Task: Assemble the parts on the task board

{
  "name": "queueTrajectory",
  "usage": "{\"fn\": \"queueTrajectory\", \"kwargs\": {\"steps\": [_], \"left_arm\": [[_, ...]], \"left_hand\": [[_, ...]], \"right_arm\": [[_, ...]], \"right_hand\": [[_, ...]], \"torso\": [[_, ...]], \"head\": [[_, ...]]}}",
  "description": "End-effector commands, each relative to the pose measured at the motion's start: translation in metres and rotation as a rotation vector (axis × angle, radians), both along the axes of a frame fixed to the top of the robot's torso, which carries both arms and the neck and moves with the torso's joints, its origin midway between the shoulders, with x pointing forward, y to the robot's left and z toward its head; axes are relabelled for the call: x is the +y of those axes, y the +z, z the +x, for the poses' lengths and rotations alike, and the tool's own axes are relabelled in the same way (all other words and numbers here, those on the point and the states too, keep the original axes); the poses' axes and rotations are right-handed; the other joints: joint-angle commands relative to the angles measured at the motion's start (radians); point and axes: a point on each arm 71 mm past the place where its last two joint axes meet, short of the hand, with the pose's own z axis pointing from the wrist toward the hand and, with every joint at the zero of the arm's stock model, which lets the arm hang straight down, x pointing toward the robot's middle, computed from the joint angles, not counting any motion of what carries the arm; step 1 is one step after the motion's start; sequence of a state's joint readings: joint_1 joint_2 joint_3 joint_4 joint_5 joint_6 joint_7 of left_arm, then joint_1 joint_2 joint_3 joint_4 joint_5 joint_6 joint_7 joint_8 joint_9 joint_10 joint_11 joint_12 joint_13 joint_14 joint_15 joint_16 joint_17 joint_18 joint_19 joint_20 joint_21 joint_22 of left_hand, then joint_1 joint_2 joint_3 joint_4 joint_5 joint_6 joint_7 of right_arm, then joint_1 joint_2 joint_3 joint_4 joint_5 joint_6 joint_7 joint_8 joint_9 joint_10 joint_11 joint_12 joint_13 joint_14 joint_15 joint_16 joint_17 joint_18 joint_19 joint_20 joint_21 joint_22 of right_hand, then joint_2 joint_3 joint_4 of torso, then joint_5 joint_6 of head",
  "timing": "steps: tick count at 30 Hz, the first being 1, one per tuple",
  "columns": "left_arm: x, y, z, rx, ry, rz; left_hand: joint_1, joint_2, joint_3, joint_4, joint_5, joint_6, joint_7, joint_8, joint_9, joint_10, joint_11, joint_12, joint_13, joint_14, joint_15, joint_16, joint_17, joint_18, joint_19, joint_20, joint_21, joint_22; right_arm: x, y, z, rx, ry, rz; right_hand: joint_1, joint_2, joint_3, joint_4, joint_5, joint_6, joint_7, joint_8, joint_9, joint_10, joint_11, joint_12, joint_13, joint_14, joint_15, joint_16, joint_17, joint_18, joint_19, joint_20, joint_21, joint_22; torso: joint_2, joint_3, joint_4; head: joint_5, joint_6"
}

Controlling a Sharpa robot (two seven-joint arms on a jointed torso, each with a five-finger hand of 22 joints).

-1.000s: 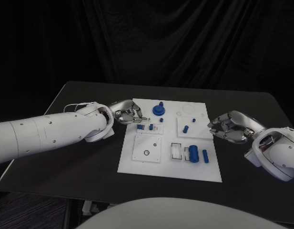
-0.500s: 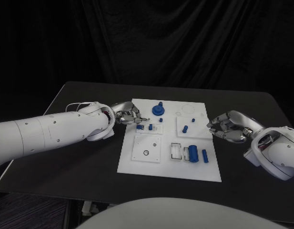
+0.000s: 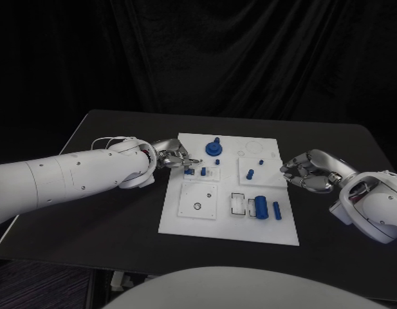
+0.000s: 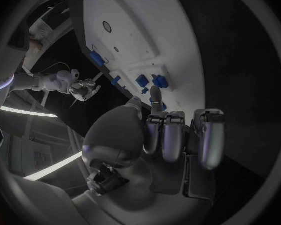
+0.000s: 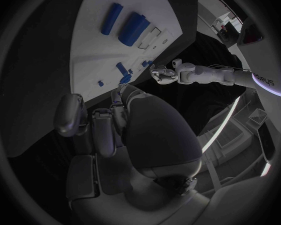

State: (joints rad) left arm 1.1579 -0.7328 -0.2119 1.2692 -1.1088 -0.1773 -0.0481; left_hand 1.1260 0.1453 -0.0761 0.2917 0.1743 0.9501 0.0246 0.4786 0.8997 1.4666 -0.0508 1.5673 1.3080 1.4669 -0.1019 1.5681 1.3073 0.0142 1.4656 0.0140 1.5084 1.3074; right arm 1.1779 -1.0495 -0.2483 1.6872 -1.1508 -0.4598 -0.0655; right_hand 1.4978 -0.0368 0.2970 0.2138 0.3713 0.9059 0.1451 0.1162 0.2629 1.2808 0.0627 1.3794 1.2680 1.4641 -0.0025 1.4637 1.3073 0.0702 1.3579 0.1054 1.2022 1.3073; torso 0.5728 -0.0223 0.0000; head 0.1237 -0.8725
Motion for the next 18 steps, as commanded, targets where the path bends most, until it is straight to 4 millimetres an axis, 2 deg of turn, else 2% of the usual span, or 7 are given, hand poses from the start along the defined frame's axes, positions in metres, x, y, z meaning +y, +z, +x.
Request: {"fn": "queueTrajectory", "kwargs": {"steps": [1, 8, 18], "left_arm": [[-0.0015, -0.0018, 0.0, 0.024, -0.007, 0.01], [-0.0011, -0.0038, 0.001, 0.036, -0.007, 0.019], [-0.0003, -0.0073, 0.0022, 0.06, -0.007, 0.035]], "left_hand": [[0.003, 0.009, -0.01, 0.0, -0.002, 0.011, 0.001, -0.029, -0.012, 0.104, 0.008, 0.003, 0.263, 0.104, 0.01, 0.003, 0.263, 0.004, 0.068, 0.006, -0.006, 0.239], [0.006, 0.014, -0.018, 0.0, 0.0, 0.023, 0.006, -0.075, -0.034, 0.104, 0.012, 0.003, 0.263, 0.104, 0.013, 0.003, 0.263, 0.005, 0.068, 0.009, -0.007, 0.238], [0.008, 0.015, -0.02, -0.001, 0.001, 0.026, 0.008, -0.085, -0.039, 0.104, 0.013, 0.003, 0.263, 0.104, 0.014, 0.003, 0.263, 0.005, 0.067, 0.01, -0.009, 0.238]], "right_arm": [[-0.001, -0.0011, 0.0, 0.013, -0.01, -0.01], [-0.0012, -0.0012, -0.0001, 0.015, -0.011, -0.011], [-0.001, -0.0015, -0.0001, 0.018, -0.009, -0.012]], "right_hand": [[0.006, 0.007, 0.007, 0.0, 0.008, 0.005, 0.003, 0.002, -0.001, -0.001, 0.005, -0.003, 0.0, 0.016, 0.006, -0.004, 0.113, 0.015, 0.001, 0.006, -0.004, 0.151], [0.006, 0.007, 0.008, -0.001, 0.011, 0.005, 0.003, 0.002, -0.002, -0.002, 0.005, -0.003, -0.001, 0.015, 0.006, -0.004, 0.113, 0.015, 0.0, 0.006, -0.005, 0.15], [0.007, 0.007, 0.009, -0.002, 0.017, 0.004, 0.003, 0.002, -0.002, -0.002, 0.005, -0.003, -0.001, 0.015, 0.006, -0.004, 0.113, 0.016, 0.0, 0.006, -0.006, 0.15]], "torso": [[0.0, 0.0004, 0.0001], [0.0, 0.0004, -0.0005], [0.0, 0.0011, 0.0003]], "head": [[-0.001, 0.0], [0.0, 0.0], [-0.001, 0.0]]}}
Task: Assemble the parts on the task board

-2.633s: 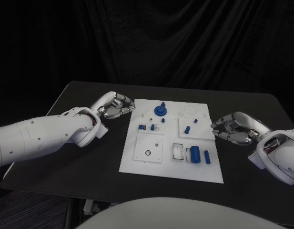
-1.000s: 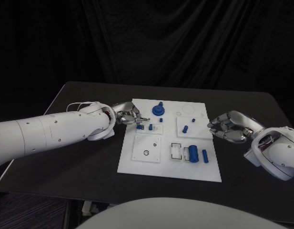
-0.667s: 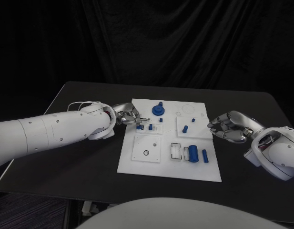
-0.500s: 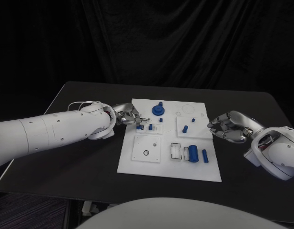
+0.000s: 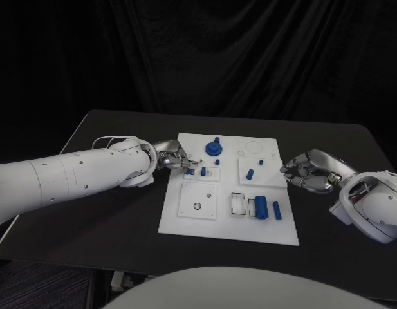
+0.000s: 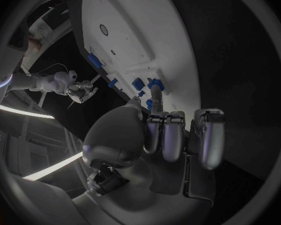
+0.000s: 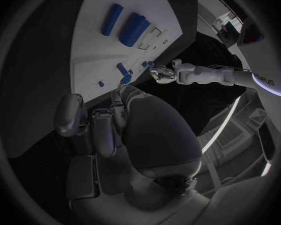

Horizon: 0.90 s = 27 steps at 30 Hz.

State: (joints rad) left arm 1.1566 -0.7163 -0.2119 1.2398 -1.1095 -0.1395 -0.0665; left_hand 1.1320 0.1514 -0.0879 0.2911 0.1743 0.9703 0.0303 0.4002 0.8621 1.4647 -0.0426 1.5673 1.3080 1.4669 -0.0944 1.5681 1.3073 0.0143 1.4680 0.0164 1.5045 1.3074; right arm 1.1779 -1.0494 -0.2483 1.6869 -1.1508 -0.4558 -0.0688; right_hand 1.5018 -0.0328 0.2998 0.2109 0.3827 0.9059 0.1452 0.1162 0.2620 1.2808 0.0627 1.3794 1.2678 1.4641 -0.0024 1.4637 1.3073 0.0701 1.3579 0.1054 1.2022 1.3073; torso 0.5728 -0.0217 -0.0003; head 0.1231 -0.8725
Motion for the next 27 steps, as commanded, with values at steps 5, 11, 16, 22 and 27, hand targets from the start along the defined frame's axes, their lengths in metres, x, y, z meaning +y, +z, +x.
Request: {"fn": "queueTrajectory", "kwargs": {"steps": [5, 11, 16, 22, 27], "left_arm": [[0.0006, -0.0041, -0.001, 0.036, -0.007, 0.014], [0.0028, -0.0052, -0.0013, 0.046, -0.003, 0.022], [0.004, -0.0054, -0.0016, 0.047, -0.001, 0.023], [0.005, -0.0056, -0.002, 0.05, -0.001, 0.024], [0.0054, -0.0057, -0.0022, 0.051, -0.001, 0.024]], "left_hand": [[0.003, 0.009, -0.008, 0.0, 0.001, 0.006, 0.002, -0.008, -0.002, 0.106, 0.005, 0.003, 0.263, 0.104, 0.007, 0.003, 0.263, 0.005, 0.064, 0.008, -0.006, 0.238], [0.003, 0.01, -0.008, 0.0, 0.002, 0.007, 0.002, -0.009, -0.002, 0.106, 0.005, 0.003, 0.263, 0.104, 0.007, 0.003, 0.263, 0.006, 0.063, 0.008, -0.008, 0.237], [0.005, 0.01, -0.008, -0.001, 0.002, 0.009, 0.002, -0.01, -0.003, 0.106, 0.005, 0.003, 0.263, 0.104, 0.007, 0.003, 0.263, 0.007, 0.061, 0.008, -0.012, 0.235], [0.006, 0.01, -0.008, -0.001, 0.003, 0.011, 0.002, -0.012, -0.003, 0.106, 0.005, 0.003, 0.263, 0.104, 0.008, 0.003, 0.263, 0.008, 0.059, 0.009, -0.015, 0.234], [0.008, 0.009, -0.008, -0.002, 0.004, 0.011, 0.002, -0.014, -0.004, 0.106, 0.005, 0.003, 0.263, 0.104, 0.008, 0.003, 0.263, 0.008, 0.058, 0.009, -0.017, 0.234]], "right_arm": [[-0.0013, -0.0012, -0.0002, 0.015, -0.009, -0.01], [-0.0013, -0.0013, -0.0002, 0.016, -0.009, -0.011], [-0.0013, -0.0014, -0.0001, 0.017, -0.009, -0.012], [-0.0015, -0.0015, -0.0001, 0.018, -0.009, -0.012], [-0.0014, -0.0016, 0.0, 0.019, -0.009, -0.013]], "right_hand": [[0.003, 0.004, 0.008, 0.001, 0.007, 0.005, 0.003, 0.002, -0.001, -0.002, 0.005, -0.003, -0.001, 0.015, 0.006, -0.004, 0.113, 0.016, -0.001, 0.006, -0.006, 0.15], [0.003, 0.004, 0.008, 0.001, 0.007, 0.005, 0.003, 0.002, -0.001, -0.002, 0.005, -0.003, -0.001, 0.015, 0.006, -0.004, 0.113, 0.016, -0.001, 0.006, -0.006, 0.15], [0.003, 0.004, 0.008, 0.0, 0.009, 0.005, 0.003, 0.002, -0.001, -0.003, 0.005, -0.003, -0.001, 0.015, 0.006, -0.004, 0.113, 0.016, -0.001, 0.006, -0.007, 0.15], [0.003, 0.004, 0.008, 0.0, 0.009, 0.005, 0.003, 0.002, -0.001, -0.003, 0.005, -0.003, -0.001, 0.015, 0.006, -0.004, 0.113, 0.016, -0.001, 0.006, -0.007, 0.15], [0.004, 0.004, 0.009, -0.001, 0.012, 0.005, 0.003, 0.002, -0.002, -0.003, 0.005, -0.003, -0.001, 0.015, 0.006, -0.004, 0.113, 0.016, -0.001, 0.006, -0.007, 0.15]], "torso": [[0.0, 0.0006, 0.0005], [0.0, 0.0001, 0.0003], [0.0, 0.0, 0.0004], [-0.001, 0.0008, 0.0013], [-0.001, 0.0007, 0.0015]], "head": [[-0.001, 0.0], [0.0, 0.0], [0.0, 0.0], [0.0, 0.0], [0.0, 0.0]]}}
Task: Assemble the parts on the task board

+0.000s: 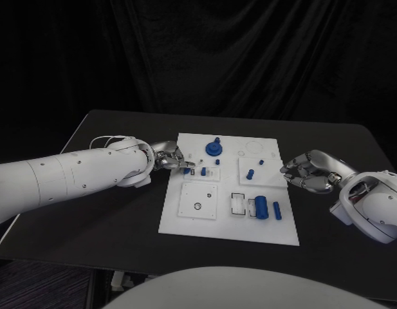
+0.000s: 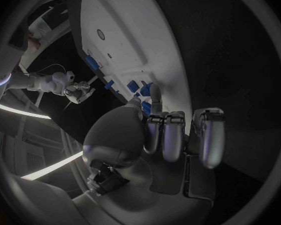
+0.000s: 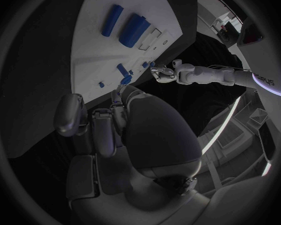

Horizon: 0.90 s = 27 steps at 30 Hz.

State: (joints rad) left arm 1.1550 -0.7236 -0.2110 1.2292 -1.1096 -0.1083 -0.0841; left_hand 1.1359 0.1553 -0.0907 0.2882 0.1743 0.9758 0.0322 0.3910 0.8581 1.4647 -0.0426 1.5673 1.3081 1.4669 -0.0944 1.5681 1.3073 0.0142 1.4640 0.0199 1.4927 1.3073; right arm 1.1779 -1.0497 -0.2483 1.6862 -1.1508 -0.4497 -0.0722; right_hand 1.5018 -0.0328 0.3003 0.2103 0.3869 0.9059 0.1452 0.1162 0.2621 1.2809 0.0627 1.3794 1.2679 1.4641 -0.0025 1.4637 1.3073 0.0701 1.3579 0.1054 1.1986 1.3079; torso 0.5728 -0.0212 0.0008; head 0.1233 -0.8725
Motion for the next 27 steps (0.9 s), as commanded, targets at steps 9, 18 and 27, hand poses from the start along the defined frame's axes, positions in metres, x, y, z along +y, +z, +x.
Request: {"fn": "queueTrajectory", "kwargs": {"steps": [9, 18, 27], "left_arm": [[-0.0027, -0.003, -0.0029, 0.025, -0.017, 0.001], [-0.0032, -0.0033, -0.0033, 0.03, -0.022, 0.0], [-0.0033, -0.0035, -0.0039, 0.034, -0.027, -0.001]], "left_hand": [[0.011, 0.004, -0.006, 0.001, 0.005, 0.004, 0.002, -0.013, -0.001, 0.106, 0.007, 0.003, 0.263, 0.104, 0.009, 0.003, 0.263, 0.01, 0.058, 0.007, -0.012, 0.231], [0.023, -0.001, -0.006, -0.002, 0.005, 0.004, 0.003, -0.02, 0.0, 0.106, 0.008, 0.003, 0.263, 0.104, 0.01, 0.003, 0.263, 0.01, 0.057, 0.008, -0.014, 0.231], [0.053, -0.013, -0.006, -0.005, 0.021, 0.006, 0.005, -0.035, 0.002, 0.106, 0.01, 0.003, 0.263, 0.104, 0.012, 0.003, 0.263, 0.011, 0.056, 0.01, -0.016, 0.23]], "right_arm": [[-0.001, -0.0012, 0.0, 0.014, -0.008, -0.01], [-0.0009, -0.0013, 0.0001, 0.014, -0.008, -0.01], [-0.0007, -0.0016, 0.0002, 0.016, -0.008, -0.012]], "right_hand": [[0.004, 0.004, 0.009, 0.0, 0.008, 0.005, 0.003, 0.002, -0.002, -0.003, 0.005, -0.003, -0.001, 0.015, 0.006, -0.004, 0.113, 0.016, -0.001, 0.006, -0.004, 0.149], [0.004, 0.004, 0.009, -0.001, 0.009, 0.006, 0.003, 0.002, -0.002, -0.003, 0.005, -0.003, -0.001, 0.015, 0.006, -0.004, 0.113, 0.016, -0.001, 0.006, -0.004, 0.149], [0.004, 0.004, 0.01, -0.002, 0.01, 0.006, 0.003, 0.002, -0.002, -0.003, 0.005, -0.003, -0.001, 0.015, 0.006, -0.004, 0.113, 0.016, -0.001, 0.006, -0.005, 0.149]], "torso": [[-0.001, 0.0002, -0.0004], [0.0, 0.0006, 0.0], [-0.001, 0.0004, -0.0012]], "head": [[0.003, 0.0], [0.004, 0.0], [0.009, 0.0]]}}
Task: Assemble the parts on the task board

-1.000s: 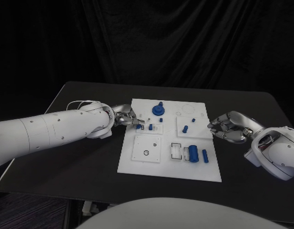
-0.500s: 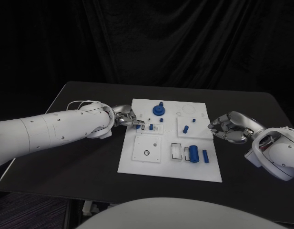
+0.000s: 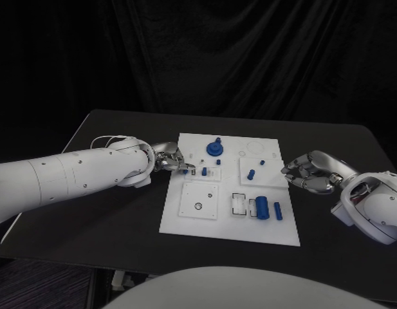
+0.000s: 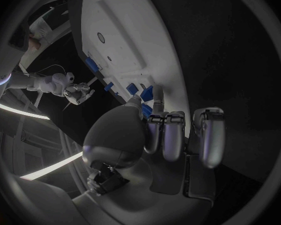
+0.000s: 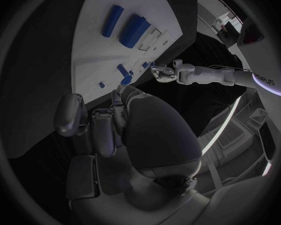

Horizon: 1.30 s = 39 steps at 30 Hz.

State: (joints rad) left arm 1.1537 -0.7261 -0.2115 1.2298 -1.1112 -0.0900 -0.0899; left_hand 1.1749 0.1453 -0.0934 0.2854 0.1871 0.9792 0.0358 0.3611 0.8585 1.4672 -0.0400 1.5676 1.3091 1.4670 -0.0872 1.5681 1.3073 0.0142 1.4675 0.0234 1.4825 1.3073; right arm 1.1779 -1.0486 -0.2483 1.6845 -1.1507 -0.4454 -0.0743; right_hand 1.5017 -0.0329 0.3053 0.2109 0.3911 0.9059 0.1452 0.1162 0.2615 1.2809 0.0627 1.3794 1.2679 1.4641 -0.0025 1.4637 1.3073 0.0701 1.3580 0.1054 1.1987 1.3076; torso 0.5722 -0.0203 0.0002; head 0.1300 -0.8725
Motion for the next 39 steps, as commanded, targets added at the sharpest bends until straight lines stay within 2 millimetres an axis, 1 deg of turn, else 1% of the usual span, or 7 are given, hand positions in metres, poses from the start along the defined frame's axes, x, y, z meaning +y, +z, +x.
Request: {"fn": "queueTrajectory", "kwargs": {"steps": [1, 8, 14, 18, 22, 28, 39], "left_arm": [[-0.0045, -0.0016, -0.0026, 0.016, -0.023, -0.011], [-0.0042, -0.0016, -0.0029, 0.017, -0.025, -0.011], [-0.003, -0.0016, -0.0032, 0.018, -0.024, -0.011], [-0.0027, -0.0016, -0.0034, 0.018, -0.024, -0.011], [-0.0023, -0.0014, -0.0034, 0.017, -0.024, -0.012], [-0.001, -0.0013, -0.0036, 0.016, -0.024, -0.013], [0.0023, -0.0015, -0.0042, 0.02, -0.019, -0.009]], "left_hand": [[0.014, -0.003, -0.003, -0.002, 0.008, 0.003, 0.001, -0.005, 0.002, 0.104, 0.008, 0.003, 0.262, 0.104, 0.005, 0.003, 0.264, 0.011, 0.052, 0.007, -0.006, 0.23], [0.043, -0.009, 0.001, -0.002, 0.049, 0.005, 0.003, -0.024, 0.004, 0.104, 0.009, 0.003, 0.262, 0.104, 0.007, 0.003, 0.264, 0.011, 0.051, 0.009, -0.008, 0.23], [0.074, -0.017, 0.01, -0.001, 0.118, 0.008, 0.003, -0.045, 0.009, 0.104, 0.009, 0.003, 0.262, 0.104, 0.007, 0.003, 0.264, 0.012, 0.05, 0.009, -0.011, 0.229], [0.083, -0.02, 0.015, -0.001, 0.142, 0.01, 0.002, -0.051, 0.011, 0.104, 0.009, 0.003, 0.262, 0.104, 0.007, 0.003, 0.264, 0.012, 0.05, 0.009, -0.011, 0.229], [0.115, -0.033, 0.034, -0.006, 0.23, 0.014, 0.0, -0.064, 0.018, 0.104, 0.006, 0.003, 0.262, 0.104, 0.005, 0.003, 0.264, 0.012, 0.05, 0.008, -0.012, 0.229], [0.159, -0.059, 0.073, -0.015, 0.318, 0.02, -0.004, -0.071, 0.032, 0.104, 0.003, 0.003, 0.262, 0.104, 0.002, 0.003, 0.264, 0.013, 0.048, 0.005, -0.014, 0.228], [0.194, -0.089, 0.126, -0.023, 0.366, 0.021, -0.006, -0.075, 0.051, 0.104, 0.001, 0.003, 0.262, 0.104, 0.0, 0.003, 0.264, 0.014, 0.047, 0.003, -0.018, 0.227]], "right_arm": [[-0.0007, -0.0012, 0.0, 0.012, -0.008, -0.009], [-0.0004, -0.0014, 0.0001, 0.014, -0.007, -0.01], [-0.0007, -0.0016, 0.0003, 0.016, -0.008, -0.012], [-0.001, -0.0018, 0.0005, 0.017, -0.009, -0.013], [-0.0012, -0.002, 0.0006, 0.019, -0.009, -0.014], [-0.0014, -0.0023, 0.0007, 0.022, -0.01, -0.016], [-0.0018, -0.0029, 0.0009, 0.028, -0.011, -0.02]], "right_hand": [[0.005, 0.004, 0.005, -0.002, 0.005, 0.006, 0.003, 0.002, -0.001, -0.003, 0.005, -0.003, -0.001, 0.015, 0.006, -0.004, 0.113, 0.016, -0.001, 0.006, -0.005, 0.149], [0.006, 0.003, 0.005, -0.004, 0.007, 0.006, 0.003, 0.002, -0.001, -0.004, 0.005, -0.004, -0.002, 0.014, 0.006, -0.005, 0.112, 0.017, -0.002, 0.006, -0.006, 0.149], [0.006, 0.002, 0.006, -0.005, 0.007, 0.006, 0.003, 0.002, -0.001, -0.005, 0.005, -0.004, -0.003, 0.013, 0.006, -0.006, 0.111, 0.017, -0.003, 0.006, -0.008, 0.148], [0.007, 0.002, 0.006, -0.005, 0.008, 0.006, 0.004, 0.002, -0.002, -0.006, 0.006, -0.005, -0.004, 0.013, 0.006, -0.007, 0.11, 0.017, -0.004, 0.006, -0.01, 0.148], [0.007, 0.002, 0.006, -0.005, 0.008, 0.006, 0.004, 0.002, -0.002, -0.006, 0.006, -0.005, -0.004, 0.013, 0.006, -0.007, 0.11, 0.017, -0.004, 0.006, -0.01, 0.148], [0.007, 0.002, 0.007, -0.006, 0.008, 0.006, 0.004, 0.002, -0.002, -0.008, 0.006, -0.007, -0.006, 0.012, 0.006, -0.008, 0.108, 0.018, -0.006, 0.006, -0.012, 0.147], [0.008, 0.002, 0.008, -0.007, 0.009, 0.005, 0.004, 0.002, -0.002, -0.013, 0.006, -0.01, -0.01, 0.009, 0.006, -0.011, 0.104, 0.019, -0.008, 0.006, -0.016, 0.146]], "torso": [[0.0, -0.0004, -0.0004], [0.0, -0.0001, 0.0], [0.0, -0.0003, 0.0001], [0.0, 0.0, 0.0006], [0.0, -0.0001, 0.0], [0.0, -0.0003, -0.0001], [0.0, 0.0, -0.0003]], "head": [[0.002, 0.0], [0.004, 0.0], [0.005, 0.0], [0.005, 0.0], [0.007, 0.0], [0.008, 0.0], [0.01, 0.0]]}}
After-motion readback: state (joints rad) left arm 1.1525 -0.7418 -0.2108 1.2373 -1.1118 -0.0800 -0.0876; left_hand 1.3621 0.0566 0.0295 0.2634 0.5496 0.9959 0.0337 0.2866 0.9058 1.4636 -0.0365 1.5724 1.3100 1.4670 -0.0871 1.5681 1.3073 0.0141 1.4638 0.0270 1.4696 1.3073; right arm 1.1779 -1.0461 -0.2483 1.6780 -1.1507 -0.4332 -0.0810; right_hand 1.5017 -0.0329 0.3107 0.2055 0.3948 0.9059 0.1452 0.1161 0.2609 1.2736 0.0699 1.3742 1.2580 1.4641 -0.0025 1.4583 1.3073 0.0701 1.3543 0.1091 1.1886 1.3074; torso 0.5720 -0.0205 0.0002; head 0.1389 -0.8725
